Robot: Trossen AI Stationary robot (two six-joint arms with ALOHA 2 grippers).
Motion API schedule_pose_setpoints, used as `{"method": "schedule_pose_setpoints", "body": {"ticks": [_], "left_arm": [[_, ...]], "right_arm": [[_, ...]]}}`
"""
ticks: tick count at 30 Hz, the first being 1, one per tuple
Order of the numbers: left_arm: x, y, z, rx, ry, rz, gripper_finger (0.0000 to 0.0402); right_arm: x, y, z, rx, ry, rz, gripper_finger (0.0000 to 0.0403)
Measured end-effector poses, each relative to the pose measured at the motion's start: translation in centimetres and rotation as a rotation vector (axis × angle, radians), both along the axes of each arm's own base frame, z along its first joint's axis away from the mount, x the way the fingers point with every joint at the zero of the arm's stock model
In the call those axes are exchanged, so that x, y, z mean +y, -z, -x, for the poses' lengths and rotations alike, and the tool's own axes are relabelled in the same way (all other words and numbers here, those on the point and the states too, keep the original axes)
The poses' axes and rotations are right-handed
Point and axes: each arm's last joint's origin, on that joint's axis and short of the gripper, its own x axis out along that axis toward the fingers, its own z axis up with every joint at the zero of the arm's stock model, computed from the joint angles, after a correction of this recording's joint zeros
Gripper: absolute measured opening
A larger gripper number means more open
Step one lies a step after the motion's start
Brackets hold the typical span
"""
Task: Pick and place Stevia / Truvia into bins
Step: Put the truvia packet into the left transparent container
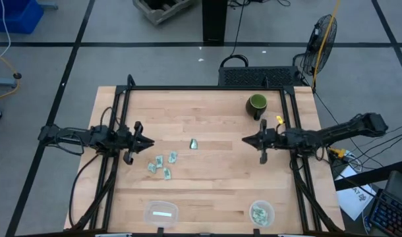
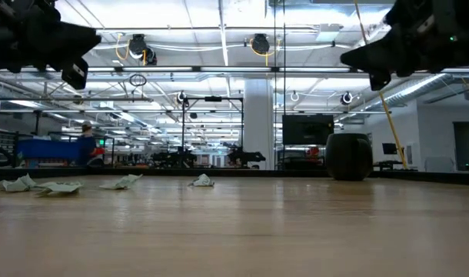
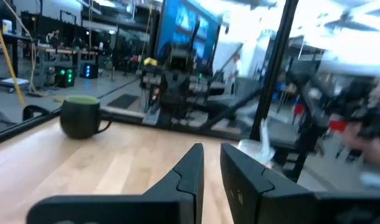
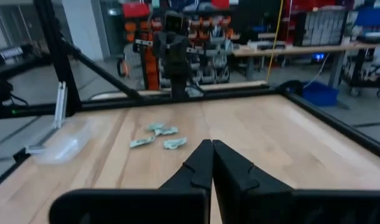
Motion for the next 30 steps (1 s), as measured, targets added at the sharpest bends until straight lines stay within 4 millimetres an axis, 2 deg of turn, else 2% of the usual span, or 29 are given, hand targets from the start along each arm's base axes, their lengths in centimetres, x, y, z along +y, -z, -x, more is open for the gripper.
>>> {"method": "schedule_pose_setpoints", "body": {"ticks": [8,15,22,30], "left_arm": [[0.1,-0.8,0.1,-0.075,-0.023,0.053,0.0058],[0.4,-0.2,-0.4,-0.008,-0.156,0.132,0.0058],[0.4,0.9,-1.4,0.111,-0.189,0.223,0.0058],[0.3,1.3,-2.7,0.132,-0.215,0.299,0.0058]], "right_arm": [[-0.3,0.3,2.2,-0.111,0.001,0.002,0.0],[-0.5,-0.4,3.3,-0.205,0.008,0.03,0.0],[-0.6,0.2,4.0,-0.141,0.007,0.049,0.0],[-0.7,0.4,4.5,-0.122,0.013,0.045,0.0]]}}
